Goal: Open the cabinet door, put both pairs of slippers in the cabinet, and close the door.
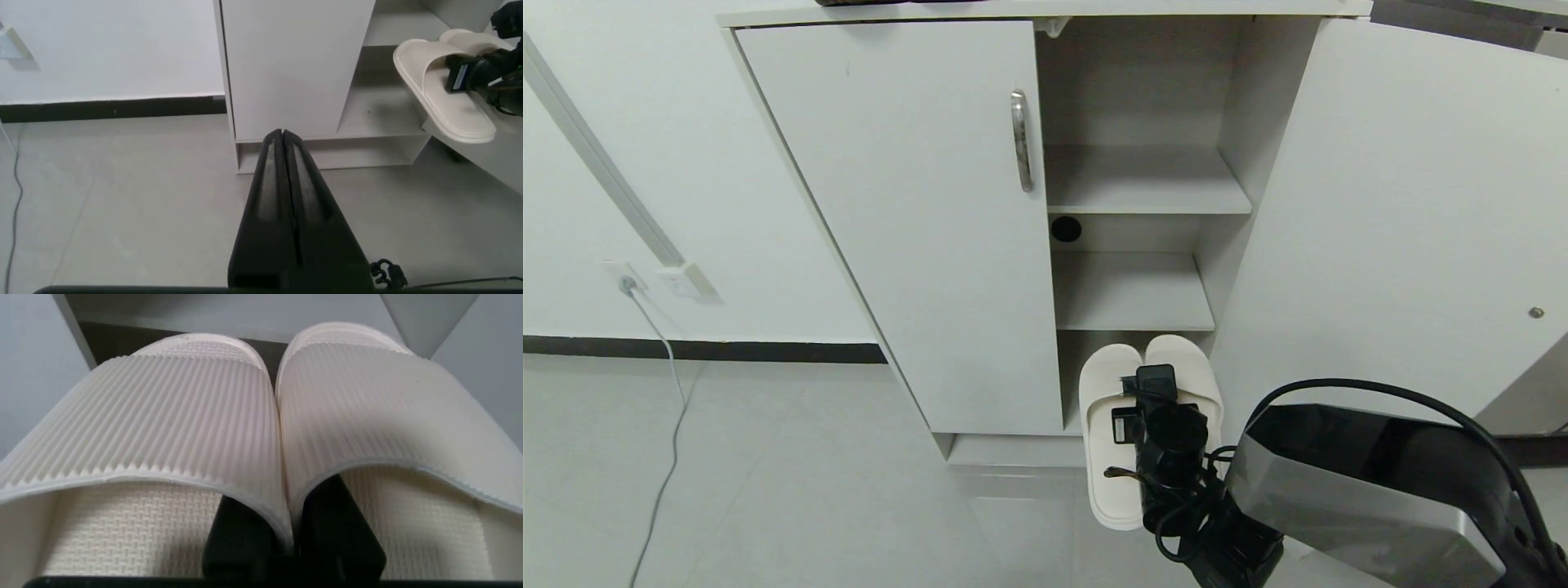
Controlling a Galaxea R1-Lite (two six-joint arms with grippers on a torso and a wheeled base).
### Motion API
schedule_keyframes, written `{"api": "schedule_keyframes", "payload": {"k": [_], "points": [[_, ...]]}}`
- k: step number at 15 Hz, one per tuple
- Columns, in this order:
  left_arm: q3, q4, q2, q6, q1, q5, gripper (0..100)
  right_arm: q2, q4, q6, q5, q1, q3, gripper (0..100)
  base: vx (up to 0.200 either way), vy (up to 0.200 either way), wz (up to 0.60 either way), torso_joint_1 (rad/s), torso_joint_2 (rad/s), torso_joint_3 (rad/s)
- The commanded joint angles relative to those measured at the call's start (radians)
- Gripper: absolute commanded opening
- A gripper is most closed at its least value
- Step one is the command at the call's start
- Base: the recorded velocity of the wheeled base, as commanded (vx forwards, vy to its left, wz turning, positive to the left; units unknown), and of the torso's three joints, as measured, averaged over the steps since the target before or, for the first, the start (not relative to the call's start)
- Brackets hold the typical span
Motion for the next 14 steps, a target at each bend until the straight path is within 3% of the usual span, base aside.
{"api": "schedule_keyframes", "payload": {"k": [1, 7, 14], "points": [[0.0, 0.0, 0.002, 0.0, 0.0, 0.0, 0, -0.006, 0.0, -0.001, 0.0, 0.0, 0.0, 0, 0.0, 0.0, 0.0, 0.0, 0.0, 0.0], [0.0, 0.0, 0.002, 0.0, 0.0, 0.0, 0, -0.04, 0.002, -0.002, 0.0, 0.0, 0.004, 0, 0.0, 0.0, 0.0, 0.0, 0.0, 0.0], [0.0, 0.0, 0.002, 0.0, 0.0, 0.0, 0, -0.04, 0.002, -0.002, 0.0, 0.0, 0.004, 0, 0.2, 0.0, 0.0, 0.0, 0.0, 0.002]]}}
